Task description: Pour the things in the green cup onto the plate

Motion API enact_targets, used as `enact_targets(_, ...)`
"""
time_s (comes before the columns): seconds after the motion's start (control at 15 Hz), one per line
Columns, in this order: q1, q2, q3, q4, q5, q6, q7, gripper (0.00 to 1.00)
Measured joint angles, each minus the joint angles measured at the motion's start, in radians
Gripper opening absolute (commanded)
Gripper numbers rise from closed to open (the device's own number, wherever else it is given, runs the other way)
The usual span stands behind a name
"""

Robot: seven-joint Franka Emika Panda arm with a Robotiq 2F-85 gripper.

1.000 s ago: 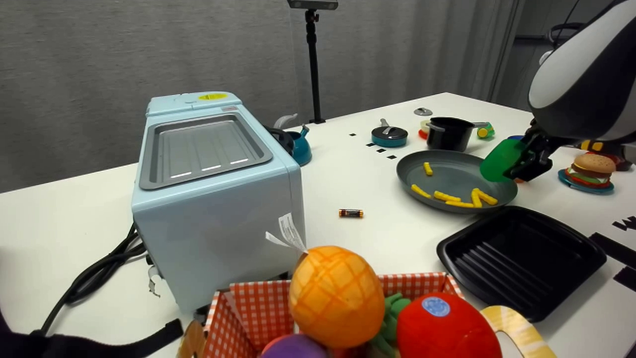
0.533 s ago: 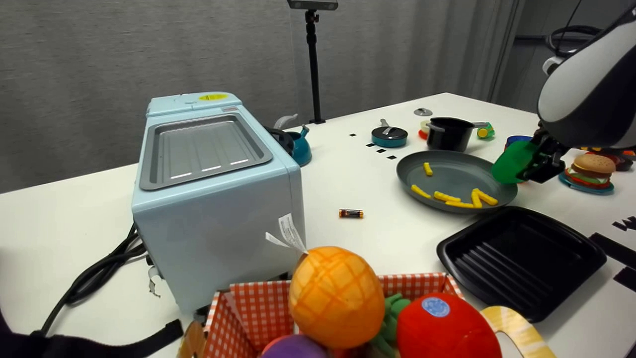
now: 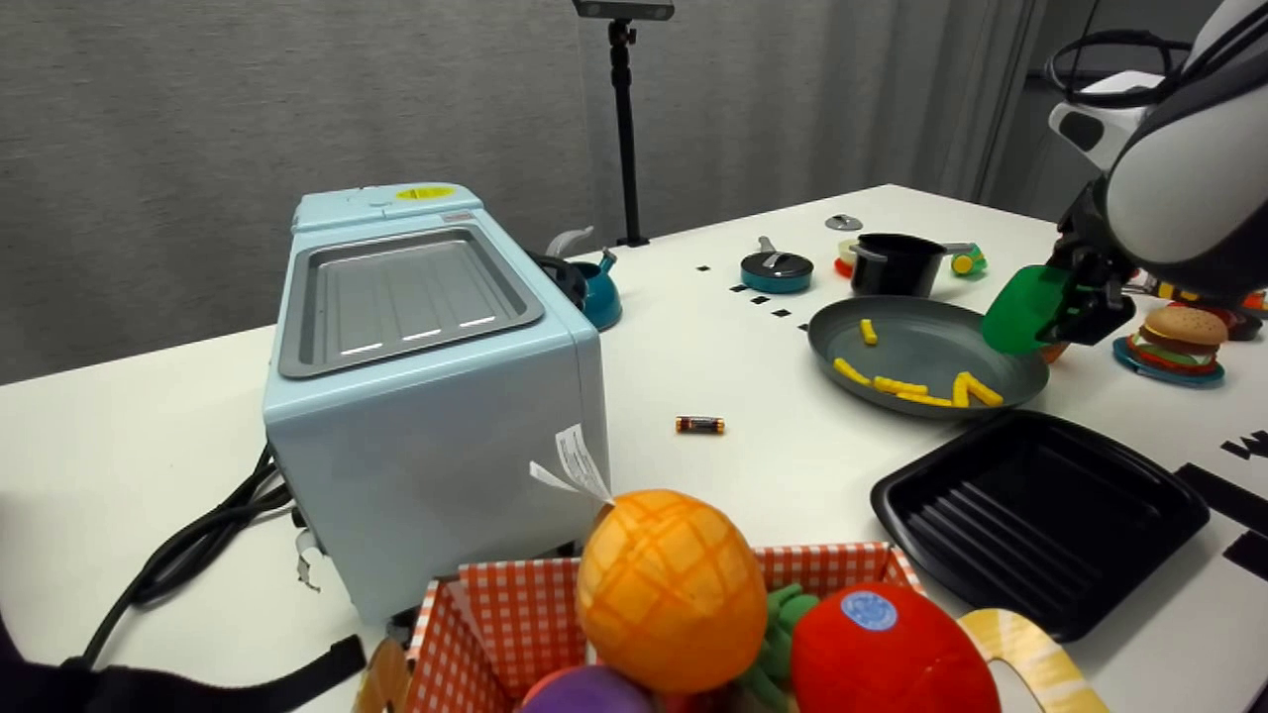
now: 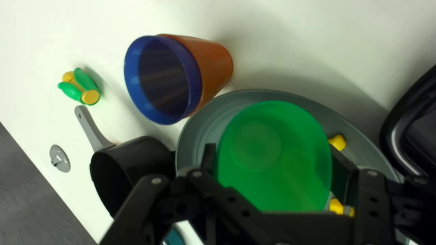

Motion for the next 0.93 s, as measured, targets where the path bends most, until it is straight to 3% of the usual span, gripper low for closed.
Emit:
enact_targets(0.33, 0.102, 0.046, -0.102, 0.015, -0.114, -0.061, 0.032, 0.50)
enact_targets(0.93, 0.108, -0.004, -0.159, 0.020, -0.816, -0.054, 0.291, 0.50)
